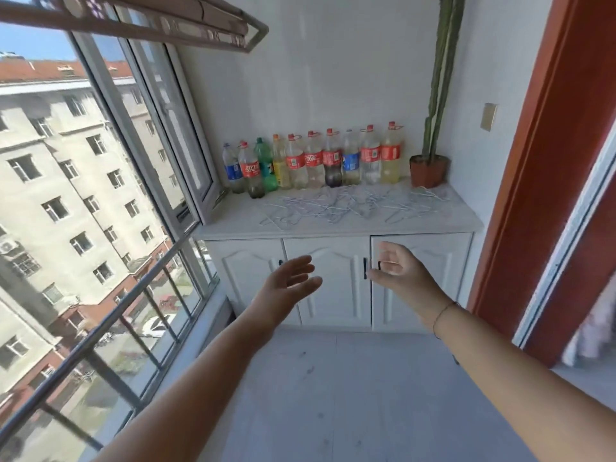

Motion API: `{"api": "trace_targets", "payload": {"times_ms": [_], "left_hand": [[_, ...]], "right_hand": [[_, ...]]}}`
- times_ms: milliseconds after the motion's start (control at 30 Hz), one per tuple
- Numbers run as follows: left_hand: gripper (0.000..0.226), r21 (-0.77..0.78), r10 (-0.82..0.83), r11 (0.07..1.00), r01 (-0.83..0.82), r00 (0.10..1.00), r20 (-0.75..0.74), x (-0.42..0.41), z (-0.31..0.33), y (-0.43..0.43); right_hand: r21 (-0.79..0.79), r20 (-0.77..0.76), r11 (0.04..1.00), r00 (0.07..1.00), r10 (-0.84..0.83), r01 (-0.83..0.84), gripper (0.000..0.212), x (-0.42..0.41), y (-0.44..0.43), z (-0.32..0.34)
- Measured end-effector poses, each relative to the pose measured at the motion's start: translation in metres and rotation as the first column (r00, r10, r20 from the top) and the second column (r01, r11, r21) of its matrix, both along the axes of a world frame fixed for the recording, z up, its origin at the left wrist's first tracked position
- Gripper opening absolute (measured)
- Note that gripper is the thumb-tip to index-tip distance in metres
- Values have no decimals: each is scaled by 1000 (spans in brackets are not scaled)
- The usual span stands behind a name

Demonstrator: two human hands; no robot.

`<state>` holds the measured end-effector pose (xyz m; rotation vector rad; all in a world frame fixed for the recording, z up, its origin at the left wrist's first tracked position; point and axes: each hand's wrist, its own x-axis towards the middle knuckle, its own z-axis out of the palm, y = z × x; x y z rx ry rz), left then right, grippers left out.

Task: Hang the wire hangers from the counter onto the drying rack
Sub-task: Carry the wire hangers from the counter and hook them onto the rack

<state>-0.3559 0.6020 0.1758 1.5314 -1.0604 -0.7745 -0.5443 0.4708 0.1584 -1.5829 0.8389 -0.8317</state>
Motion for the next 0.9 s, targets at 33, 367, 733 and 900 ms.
{"api": "trace_targets", "payload": {"times_ms": [33, 367, 733, 900], "left_hand": [[43, 3, -4, 1000, 4, 1000, -7, 1, -3, -19], [43, 25, -8, 1000, 9, 999, -52, 9, -27, -233], [44, 64, -65, 996, 69, 996, -67, 42, -51, -396], [42, 80, -137, 987, 141, 989, -53, 71, -59, -479]], "right_hand": [[9, -3, 1000, 1000, -10, 10, 55, 0, -18, -3], [55, -19, 997, 999, -44, 45, 21, -6, -227, -17], [144, -35, 974, 985, -169, 172, 19, 18, -389, -63], [234, -42, 921, 949, -311, 312, 19, 33, -465, -87]]}}
